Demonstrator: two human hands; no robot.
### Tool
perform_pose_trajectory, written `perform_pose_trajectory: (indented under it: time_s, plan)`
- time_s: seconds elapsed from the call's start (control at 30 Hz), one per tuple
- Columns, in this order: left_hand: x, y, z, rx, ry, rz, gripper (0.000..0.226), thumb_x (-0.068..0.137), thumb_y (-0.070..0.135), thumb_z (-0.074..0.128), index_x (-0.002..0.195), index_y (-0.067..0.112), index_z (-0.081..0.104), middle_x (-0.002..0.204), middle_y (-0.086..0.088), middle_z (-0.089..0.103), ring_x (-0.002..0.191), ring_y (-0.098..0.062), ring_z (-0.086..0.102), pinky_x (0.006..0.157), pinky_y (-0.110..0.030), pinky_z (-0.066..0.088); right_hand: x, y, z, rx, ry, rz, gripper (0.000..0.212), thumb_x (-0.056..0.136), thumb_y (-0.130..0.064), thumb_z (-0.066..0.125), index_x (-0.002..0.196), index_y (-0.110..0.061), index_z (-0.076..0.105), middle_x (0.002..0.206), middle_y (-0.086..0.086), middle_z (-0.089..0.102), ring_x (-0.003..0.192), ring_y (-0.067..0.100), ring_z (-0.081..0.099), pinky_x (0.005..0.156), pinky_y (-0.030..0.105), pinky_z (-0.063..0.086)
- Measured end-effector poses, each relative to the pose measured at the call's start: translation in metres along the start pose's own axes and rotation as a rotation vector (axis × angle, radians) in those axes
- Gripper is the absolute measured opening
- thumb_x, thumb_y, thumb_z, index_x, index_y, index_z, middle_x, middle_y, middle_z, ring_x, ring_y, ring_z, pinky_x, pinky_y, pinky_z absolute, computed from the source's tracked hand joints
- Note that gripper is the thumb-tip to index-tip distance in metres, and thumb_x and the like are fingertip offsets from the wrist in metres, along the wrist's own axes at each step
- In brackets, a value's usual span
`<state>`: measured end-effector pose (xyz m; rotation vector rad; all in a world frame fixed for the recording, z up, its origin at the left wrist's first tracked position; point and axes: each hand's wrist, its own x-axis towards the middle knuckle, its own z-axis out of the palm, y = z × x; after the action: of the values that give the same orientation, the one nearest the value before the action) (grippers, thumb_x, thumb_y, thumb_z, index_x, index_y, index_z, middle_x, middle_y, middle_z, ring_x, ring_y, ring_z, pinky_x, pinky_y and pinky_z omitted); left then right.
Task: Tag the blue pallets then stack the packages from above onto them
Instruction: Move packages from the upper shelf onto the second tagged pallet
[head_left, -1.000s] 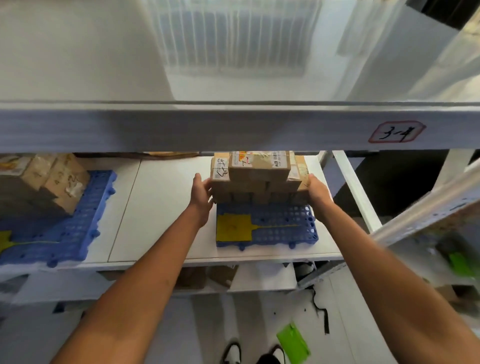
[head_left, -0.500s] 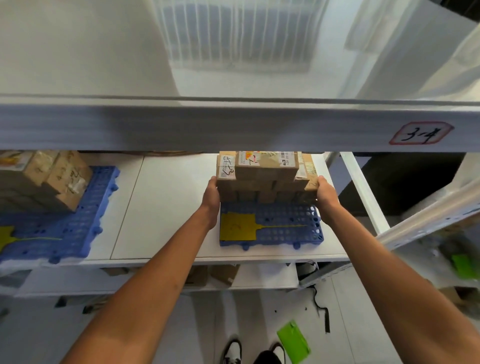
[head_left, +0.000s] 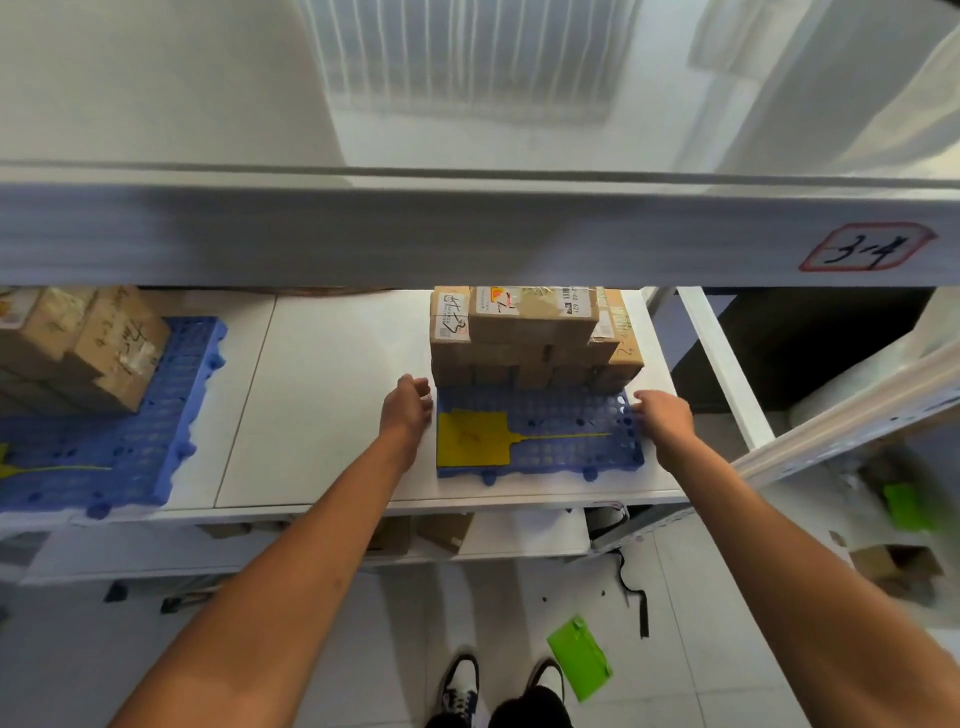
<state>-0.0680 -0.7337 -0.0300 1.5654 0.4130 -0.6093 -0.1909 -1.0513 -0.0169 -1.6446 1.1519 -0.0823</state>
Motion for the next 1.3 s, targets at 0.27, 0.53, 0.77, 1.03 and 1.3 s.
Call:
perform_pose_trajectory:
  time_s: [0.27, 0.53, 0.77, 1.03, 1.3]
  plan:
    - [-0.006, 0.001, -0.002, 0.015, -0.024, 0.019, 0.046, 0.106, 0.037, 0.025, 0.100, 0.022, 0.068, 0.119, -0.010, 0.072, 0.098, -0.023, 0.067, 0.088, -0.038, 0.055, -0.009, 0.012, -0.002, -0.100, -0.069, -0.137, 0.030, 0.104, -0.011, 0.055, 0.128, -0.009, 0.072, 0.120, 0.008, 0.070, 0.106, 0.022, 0.061, 0.089, 0.035, 0.050]
    - [-0.005, 0.006, -0.021, 0.065, 0.063, 0.035, 0.047, 0.102, 0.037, 0.027, 0.100, 0.017, 0.069, 0.118, -0.013, 0.072, 0.111, -0.035, 0.066, 0.105, -0.054, 0.051, -0.025, 0.012, 0.020, -0.085, -0.108, -0.168, 0.030, 0.107, -0.014, 0.051, 0.129, -0.011, 0.072, 0.114, 0.002, 0.068, 0.105, 0.022, 0.062, 0.088, 0.035, 0.049]
    - [-0.008, 0.002, -0.039, 0.064, 0.110, 0.026, 0.051, 0.100, 0.033, 0.029, 0.114, 0.005, 0.069, 0.119, -0.018, 0.071, 0.114, -0.039, 0.064, 0.106, -0.056, 0.049, -0.037, 0.009, 0.036, -0.096, -0.104, -0.194, 0.030, 0.104, -0.012, 0.053, 0.125, -0.011, 0.074, 0.111, 0.002, 0.069, 0.104, 0.021, 0.063, 0.086, 0.032, 0.049]
    - [-0.018, -0.006, -0.049, 0.093, 0.113, 0.018, 0.048, 0.102, 0.030, 0.030, 0.119, 0.006, 0.068, 0.124, -0.018, 0.068, 0.115, -0.039, 0.062, 0.107, -0.055, 0.049, -0.051, 0.012, 0.041, -0.127, -0.097, -0.189, 0.031, 0.106, -0.012, 0.051, 0.127, -0.010, 0.073, 0.112, 0.003, 0.068, 0.102, 0.021, 0.061, 0.084, 0.033, 0.047]
    - [-0.032, -0.003, -0.062, 0.404, 0.054, 0.136, 0.047, 0.109, 0.035, 0.023, 0.128, 0.016, 0.061, 0.142, -0.014, 0.059, 0.128, -0.033, 0.056, 0.113, -0.046, 0.043, -0.070, 0.004, 0.038, -0.421, -0.081, -0.250, 0.042, 0.108, -0.020, 0.037, 0.097, 0.004, 0.069, 0.106, 0.026, 0.069, 0.090, 0.033, 0.058, 0.077, 0.040, 0.045]
